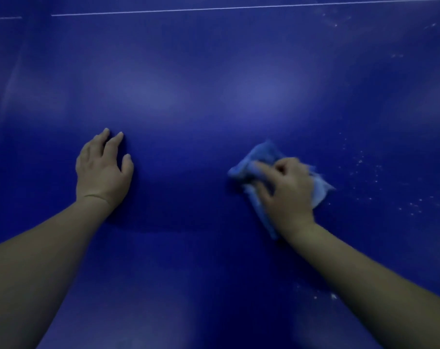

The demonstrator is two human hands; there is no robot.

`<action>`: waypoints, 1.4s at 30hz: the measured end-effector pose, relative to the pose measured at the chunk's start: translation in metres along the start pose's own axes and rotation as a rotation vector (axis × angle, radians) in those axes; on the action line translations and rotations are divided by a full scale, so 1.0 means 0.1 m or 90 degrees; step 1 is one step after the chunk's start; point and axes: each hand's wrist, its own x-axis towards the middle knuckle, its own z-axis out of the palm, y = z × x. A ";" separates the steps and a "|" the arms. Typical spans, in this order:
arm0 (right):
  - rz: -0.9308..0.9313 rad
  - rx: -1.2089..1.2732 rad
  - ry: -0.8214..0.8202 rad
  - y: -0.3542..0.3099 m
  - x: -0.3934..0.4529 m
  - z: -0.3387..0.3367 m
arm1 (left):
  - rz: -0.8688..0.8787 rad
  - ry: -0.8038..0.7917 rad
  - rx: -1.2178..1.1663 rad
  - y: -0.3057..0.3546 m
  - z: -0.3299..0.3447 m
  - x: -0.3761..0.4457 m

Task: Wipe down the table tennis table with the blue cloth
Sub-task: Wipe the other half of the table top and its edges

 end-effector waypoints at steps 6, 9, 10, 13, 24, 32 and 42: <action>0.118 -0.064 0.013 0.39 0.36 -0.17 | -0.009 -0.008 0.025 0.11 -0.04 -0.07; 0.143 -0.058 0.062 0.41 -0.05 -0.23 | -0.014 -0.027 0.001 0.23 -0.05 -0.40; 0.102 -0.042 0.046 0.30 -0.20 -0.20 | -0.009 -0.033 -0.008 0.28 -0.04 -0.57; -0.056 -0.010 -0.048 0.10 -0.18 -0.13 | 0.021 -0.059 -0.002 0.42 -0.01 -1.03; -0.086 0.029 -0.069 -0.21 -0.25 -0.06 | 0.063 -0.078 -0.008 0.76 0.10 -1.72; 0.180 -0.078 0.050 0.34 -0.17 -0.28 | 0.062 -0.058 -0.017 0.75 0.09 -1.71; 0.054 -0.050 -0.019 0.24 -0.19 -0.30 | 0.054 -0.058 -0.005 0.77 0.13 -1.72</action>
